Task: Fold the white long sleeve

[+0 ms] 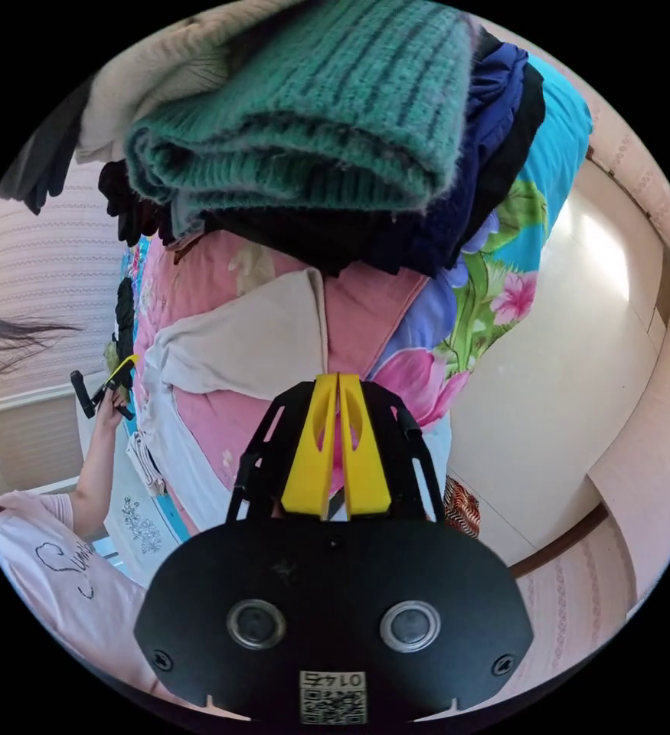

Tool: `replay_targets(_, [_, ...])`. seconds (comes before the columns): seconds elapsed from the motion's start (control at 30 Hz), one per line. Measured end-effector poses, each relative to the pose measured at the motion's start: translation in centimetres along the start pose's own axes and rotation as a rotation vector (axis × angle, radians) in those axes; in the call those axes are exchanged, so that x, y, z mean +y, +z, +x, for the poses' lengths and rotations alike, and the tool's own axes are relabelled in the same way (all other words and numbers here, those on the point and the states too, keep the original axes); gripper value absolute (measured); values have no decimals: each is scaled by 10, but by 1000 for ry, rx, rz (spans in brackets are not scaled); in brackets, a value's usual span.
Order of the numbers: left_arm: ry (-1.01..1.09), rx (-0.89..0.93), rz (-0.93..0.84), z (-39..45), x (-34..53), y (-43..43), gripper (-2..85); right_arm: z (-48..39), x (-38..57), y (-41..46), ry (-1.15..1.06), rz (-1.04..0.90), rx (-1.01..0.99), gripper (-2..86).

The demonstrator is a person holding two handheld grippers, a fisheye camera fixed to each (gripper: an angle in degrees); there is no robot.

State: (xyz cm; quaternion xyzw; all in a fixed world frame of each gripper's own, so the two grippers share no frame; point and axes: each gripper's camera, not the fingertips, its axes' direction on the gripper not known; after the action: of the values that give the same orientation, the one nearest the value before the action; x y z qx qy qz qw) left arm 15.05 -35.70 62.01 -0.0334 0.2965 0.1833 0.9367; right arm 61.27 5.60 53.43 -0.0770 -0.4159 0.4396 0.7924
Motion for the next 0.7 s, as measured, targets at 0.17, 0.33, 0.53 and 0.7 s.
replay_targets(0.17, [58, 9, -73, 9, -10, 19, 63, 23, 7, -25, 93, 37, 112, -1])
replay_targets(0.33, [48, 119, -160, 16, -2, 34, 50, 9, -1, -21, 13, 4, 109, 0])
replay_targets(0.53, [67, 57, -141, 27, 16, 11, 56, -22, -14, 7, -65, -34, 56, 12])
replay_targets(0.7, [13, -130, -91, -1, 8, -38, 56, -37, -12, 18, -77, -35, 45, 43])
